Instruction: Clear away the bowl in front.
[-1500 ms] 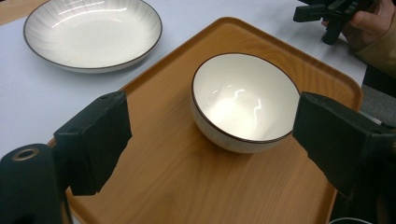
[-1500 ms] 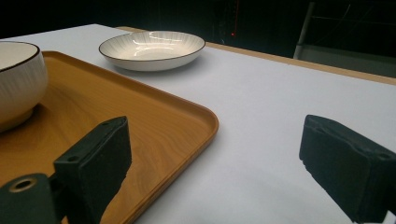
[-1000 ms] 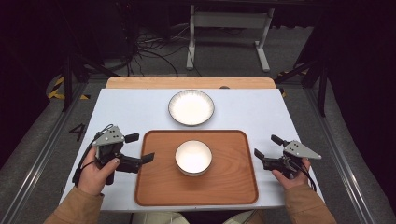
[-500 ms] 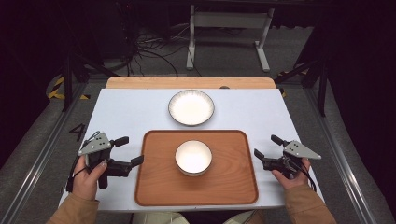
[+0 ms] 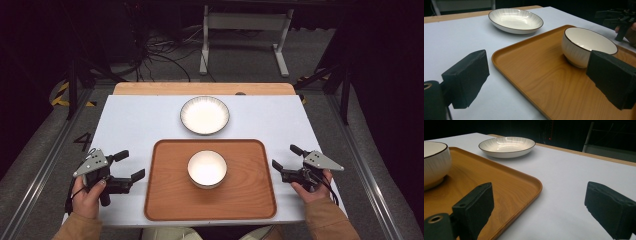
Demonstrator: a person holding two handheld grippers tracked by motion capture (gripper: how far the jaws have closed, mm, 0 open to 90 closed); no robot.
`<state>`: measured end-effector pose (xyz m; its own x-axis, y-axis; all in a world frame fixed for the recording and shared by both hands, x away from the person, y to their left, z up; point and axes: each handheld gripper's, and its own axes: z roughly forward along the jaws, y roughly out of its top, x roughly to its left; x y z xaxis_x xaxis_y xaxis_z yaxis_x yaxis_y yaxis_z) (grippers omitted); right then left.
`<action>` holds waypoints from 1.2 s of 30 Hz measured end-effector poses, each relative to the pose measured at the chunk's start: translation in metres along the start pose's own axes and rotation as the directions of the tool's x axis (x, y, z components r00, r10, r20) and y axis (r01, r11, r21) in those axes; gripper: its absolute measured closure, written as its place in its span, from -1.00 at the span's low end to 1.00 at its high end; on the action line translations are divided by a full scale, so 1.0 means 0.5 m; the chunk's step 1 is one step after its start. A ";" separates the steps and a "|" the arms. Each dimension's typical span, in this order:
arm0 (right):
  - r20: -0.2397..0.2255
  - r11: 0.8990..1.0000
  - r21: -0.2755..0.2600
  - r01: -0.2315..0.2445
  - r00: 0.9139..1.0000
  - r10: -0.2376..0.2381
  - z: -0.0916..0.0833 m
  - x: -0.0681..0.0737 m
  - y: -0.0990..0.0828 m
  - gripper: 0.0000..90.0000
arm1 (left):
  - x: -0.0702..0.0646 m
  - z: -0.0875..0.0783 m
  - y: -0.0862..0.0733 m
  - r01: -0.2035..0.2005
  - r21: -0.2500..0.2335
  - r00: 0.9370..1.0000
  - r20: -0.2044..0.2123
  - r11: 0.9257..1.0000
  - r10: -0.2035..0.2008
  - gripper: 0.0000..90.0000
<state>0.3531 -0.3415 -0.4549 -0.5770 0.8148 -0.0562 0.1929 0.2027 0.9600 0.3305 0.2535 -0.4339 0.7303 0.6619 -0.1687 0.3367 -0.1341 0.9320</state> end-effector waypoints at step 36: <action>-0.005 1.000 -0.002 0.004 1.000 -0.004 -0.001 0.001 0.000 -0.79 | 0.012 0.025 -0.064 0.005 0.005 0.997 -0.072 1.000 -0.004 -0.91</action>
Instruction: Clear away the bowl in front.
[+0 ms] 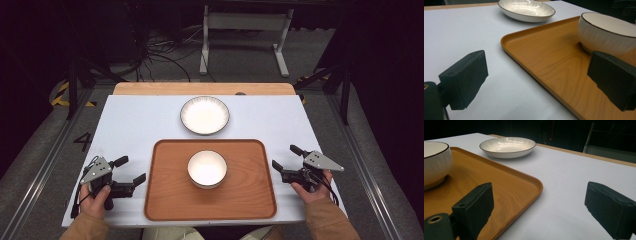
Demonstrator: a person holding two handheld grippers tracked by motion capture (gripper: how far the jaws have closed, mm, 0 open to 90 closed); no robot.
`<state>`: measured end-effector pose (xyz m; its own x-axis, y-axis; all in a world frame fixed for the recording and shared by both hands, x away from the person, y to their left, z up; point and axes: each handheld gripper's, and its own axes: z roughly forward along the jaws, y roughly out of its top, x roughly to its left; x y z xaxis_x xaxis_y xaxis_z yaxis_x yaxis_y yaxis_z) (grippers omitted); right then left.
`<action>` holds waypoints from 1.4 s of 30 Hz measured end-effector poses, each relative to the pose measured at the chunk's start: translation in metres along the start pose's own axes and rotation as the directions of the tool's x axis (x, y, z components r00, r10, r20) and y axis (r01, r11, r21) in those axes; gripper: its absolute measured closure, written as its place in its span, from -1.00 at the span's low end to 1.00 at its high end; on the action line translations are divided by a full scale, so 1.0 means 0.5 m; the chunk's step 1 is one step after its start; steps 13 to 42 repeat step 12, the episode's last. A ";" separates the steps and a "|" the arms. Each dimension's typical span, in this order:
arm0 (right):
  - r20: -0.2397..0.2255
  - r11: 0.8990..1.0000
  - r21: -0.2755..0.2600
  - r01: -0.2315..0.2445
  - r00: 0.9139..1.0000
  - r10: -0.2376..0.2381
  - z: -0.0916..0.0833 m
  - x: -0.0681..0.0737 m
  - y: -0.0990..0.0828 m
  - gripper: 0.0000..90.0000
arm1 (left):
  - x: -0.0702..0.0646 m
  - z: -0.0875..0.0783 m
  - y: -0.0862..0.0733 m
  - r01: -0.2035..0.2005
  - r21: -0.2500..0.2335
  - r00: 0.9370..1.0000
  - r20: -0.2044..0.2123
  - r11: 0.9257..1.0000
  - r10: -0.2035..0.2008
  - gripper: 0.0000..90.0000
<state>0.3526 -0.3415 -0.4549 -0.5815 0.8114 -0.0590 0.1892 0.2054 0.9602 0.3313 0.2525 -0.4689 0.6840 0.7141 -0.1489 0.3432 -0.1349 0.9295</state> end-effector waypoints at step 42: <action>0.000 1.000 -0.001 0.001 1.000 -0.001 0.000 0.000 0.000 -0.79 | 0.004 0.001 0.001 0.028 0.008 0.999 -0.026 1.000 -0.028 -0.89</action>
